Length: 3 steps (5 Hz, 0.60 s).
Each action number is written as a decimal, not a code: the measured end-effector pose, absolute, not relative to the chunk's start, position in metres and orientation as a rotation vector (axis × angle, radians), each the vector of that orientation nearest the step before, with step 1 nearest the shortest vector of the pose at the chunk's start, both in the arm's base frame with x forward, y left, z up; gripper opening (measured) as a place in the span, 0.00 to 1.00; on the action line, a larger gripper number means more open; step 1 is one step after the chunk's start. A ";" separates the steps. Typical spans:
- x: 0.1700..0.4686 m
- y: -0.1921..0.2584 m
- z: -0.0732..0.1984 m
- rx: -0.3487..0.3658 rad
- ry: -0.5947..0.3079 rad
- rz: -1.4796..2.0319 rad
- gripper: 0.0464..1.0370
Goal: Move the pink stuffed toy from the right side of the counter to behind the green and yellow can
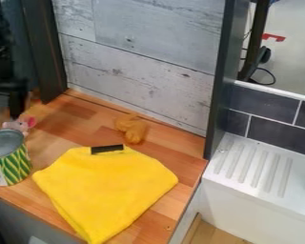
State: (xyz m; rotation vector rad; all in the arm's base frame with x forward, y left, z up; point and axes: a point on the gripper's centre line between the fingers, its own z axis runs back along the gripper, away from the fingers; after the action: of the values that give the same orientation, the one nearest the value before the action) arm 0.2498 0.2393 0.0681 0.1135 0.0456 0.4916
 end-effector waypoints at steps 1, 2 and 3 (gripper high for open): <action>0.263 0.223 0.100 0.139 -0.021 0.435 0.97; 0.274 0.186 0.116 0.040 -0.050 0.377 0.96; 0.278 0.154 0.114 0.027 0.002 0.261 0.96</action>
State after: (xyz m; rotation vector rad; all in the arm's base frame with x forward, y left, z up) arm 0.2781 0.1539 0.1136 0.0272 0.0020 0.2610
